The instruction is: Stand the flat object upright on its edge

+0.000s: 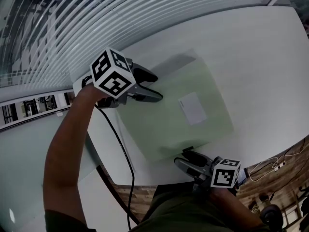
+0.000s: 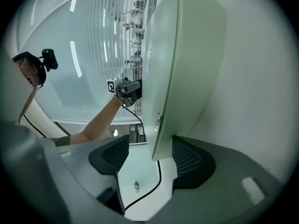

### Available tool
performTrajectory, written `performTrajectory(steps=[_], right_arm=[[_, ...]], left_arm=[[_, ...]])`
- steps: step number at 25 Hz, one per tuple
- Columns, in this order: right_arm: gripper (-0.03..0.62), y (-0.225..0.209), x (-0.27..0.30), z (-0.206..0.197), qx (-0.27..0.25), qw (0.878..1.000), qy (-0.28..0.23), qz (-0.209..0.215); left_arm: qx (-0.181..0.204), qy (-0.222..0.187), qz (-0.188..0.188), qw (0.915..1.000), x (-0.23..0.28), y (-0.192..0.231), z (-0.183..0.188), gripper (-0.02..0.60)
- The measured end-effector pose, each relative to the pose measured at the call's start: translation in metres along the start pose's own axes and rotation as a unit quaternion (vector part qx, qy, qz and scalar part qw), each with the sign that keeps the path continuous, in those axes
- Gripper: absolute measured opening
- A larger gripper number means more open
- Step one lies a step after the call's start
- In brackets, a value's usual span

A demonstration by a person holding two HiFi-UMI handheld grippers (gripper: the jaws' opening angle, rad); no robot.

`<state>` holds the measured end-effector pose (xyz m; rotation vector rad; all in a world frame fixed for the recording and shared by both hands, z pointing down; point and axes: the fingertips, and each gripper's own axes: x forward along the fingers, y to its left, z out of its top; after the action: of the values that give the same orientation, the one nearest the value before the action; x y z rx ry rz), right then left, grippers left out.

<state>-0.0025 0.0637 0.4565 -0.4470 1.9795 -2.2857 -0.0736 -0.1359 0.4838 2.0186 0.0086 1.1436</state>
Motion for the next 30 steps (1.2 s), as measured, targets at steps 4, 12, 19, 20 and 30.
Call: performTrajectory(steps=[4,12,19,20,30], right_arm=[[0.272,0.003,0.007,0.002,0.013,1.0,-0.002,-0.002],[0.269,0.006,0.005,0.001,0.026,1.0,-0.001,-0.008],[0.267,-0.003,0.01,0.0,0.019,0.999,0.003,-0.03],[0.267,-0.004,0.01,0.0,0.016,0.999,0.005,-0.034],[0.265,-0.019,0.004,-0.016,-0.011,0.998,0.011,-0.066]], left_arm=[[-0.008,0.003,-0.008,0.9999,-0.001,0.002,0.0,0.281],[-0.005,0.003,-0.001,1.0,0.001,-0.001,0.002,0.281],[-0.008,-0.017,0.014,0.9997,0.004,0.0,-0.001,0.279],[-0.009,-0.018,0.016,0.9997,0.004,0.0,-0.001,0.279],[-0.003,-0.06,0.04,0.9974,0.004,-0.02,-0.011,0.285]])
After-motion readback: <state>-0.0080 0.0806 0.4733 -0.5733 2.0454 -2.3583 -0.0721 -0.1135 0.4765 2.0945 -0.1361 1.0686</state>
